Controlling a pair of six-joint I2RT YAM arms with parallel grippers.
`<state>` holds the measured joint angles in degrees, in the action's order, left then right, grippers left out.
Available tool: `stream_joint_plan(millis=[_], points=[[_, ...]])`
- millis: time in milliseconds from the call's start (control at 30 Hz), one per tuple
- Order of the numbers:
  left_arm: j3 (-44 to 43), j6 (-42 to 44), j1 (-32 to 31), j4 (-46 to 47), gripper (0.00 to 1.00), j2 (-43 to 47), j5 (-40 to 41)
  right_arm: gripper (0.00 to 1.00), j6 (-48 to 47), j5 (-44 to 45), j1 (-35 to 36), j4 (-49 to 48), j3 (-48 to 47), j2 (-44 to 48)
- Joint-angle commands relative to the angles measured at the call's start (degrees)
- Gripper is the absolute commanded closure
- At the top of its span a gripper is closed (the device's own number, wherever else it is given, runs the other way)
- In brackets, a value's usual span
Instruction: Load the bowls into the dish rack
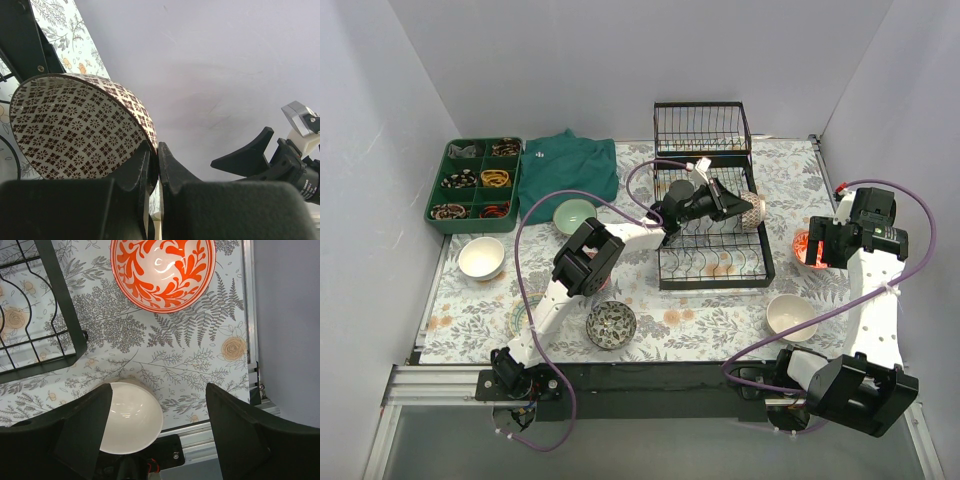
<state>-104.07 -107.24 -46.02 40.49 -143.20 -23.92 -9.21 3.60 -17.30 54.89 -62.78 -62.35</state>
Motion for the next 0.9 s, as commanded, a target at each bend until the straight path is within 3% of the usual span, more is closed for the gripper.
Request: stream_joint_plan(millis=[0, 433, 867], points=[[0.01, 0.45, -0.03, 1.87, 1.00, -0.86, -1.57, 0.17, -0.10, -0.96, -0.72, -2.16, 0.56, 0.30], [0.53, -0.25, 0.23, 3.19, 1.00, -2.35, -2.88, 0.17, -0.10, -1.22, -1.51, -2.42, 0.73, 0.30], [4.49, -1.74, 1.99, -0.15, 1.00, 0.37, 1.77, 0.17, 0.07, -2.01, -2.56, -2.51, 0.82, 0.56]])
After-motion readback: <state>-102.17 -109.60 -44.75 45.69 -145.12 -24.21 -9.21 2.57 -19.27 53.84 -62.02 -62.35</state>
